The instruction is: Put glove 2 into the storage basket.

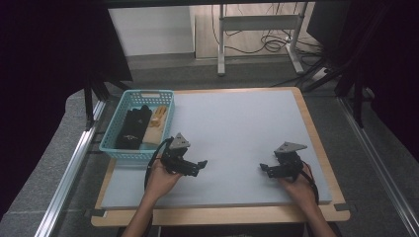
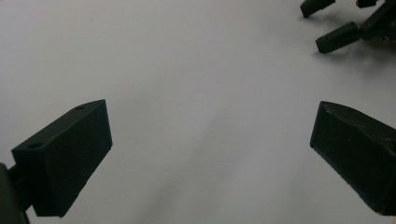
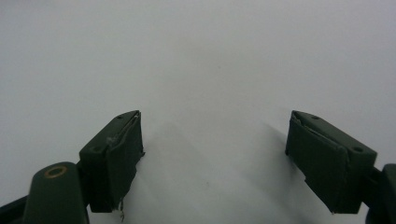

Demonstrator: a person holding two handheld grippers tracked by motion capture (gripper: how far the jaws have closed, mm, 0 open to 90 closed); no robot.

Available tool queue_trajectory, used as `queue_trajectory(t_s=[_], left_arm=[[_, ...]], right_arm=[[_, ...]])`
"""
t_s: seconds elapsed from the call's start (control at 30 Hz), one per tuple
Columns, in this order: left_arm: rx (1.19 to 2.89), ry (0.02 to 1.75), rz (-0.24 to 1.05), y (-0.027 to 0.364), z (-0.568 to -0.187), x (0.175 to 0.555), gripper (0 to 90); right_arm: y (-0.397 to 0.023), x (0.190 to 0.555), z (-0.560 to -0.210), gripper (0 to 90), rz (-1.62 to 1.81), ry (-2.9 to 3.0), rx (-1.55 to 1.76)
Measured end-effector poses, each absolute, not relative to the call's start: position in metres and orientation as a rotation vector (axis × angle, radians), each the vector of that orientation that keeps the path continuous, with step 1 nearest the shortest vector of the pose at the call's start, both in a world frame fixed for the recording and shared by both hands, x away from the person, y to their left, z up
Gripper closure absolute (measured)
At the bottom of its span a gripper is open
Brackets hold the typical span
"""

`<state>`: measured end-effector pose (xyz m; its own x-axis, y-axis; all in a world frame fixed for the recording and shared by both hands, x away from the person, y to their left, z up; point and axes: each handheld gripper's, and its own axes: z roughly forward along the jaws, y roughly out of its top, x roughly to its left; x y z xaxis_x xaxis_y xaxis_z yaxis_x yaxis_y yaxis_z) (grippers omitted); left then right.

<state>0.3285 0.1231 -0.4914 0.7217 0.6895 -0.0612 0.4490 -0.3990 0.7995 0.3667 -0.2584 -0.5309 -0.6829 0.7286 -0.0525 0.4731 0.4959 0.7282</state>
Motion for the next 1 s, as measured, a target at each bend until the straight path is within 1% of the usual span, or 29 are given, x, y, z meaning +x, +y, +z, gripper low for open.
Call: queue_trajectory(t_s=[0.2,0.43,0.6,0.77,0.87,1.0], left_arm=[[2.104,0.858,0.354,0.116,-0.513,0.325,0.0],[2.14,0.864,0.318,0.11,-0.534,0.323,0.0],[2.186,0.857,0.321,0.104,-0.542,0.321,0.0],[2.236,0.86,0.364,0.097,-0.545,0.319,0.0],[2.235,0.872,0.359,0.095,-0.546,0.319,0.0],[2.233,0.891,0.32,0.096,-0.546,0.322,0.0]], right_arm=[[-0.258,0.367,-0.531,18.6,1.003,2.39,1.003],[-0.258,0.367,-0.531,18.6,1.003,2.39,1.004],[-0.258,0.367,-0.531,18.6,1.003,2.39,1.004],[-0.258,0.367,-0.531,18.6,1.003,2.389,1.003],[-0.258,0.367,-0.531,18.6,1.003,2.39,1.003],[-0.258,0.367,-0.531,18.6,1.003,2.389,1.002]])
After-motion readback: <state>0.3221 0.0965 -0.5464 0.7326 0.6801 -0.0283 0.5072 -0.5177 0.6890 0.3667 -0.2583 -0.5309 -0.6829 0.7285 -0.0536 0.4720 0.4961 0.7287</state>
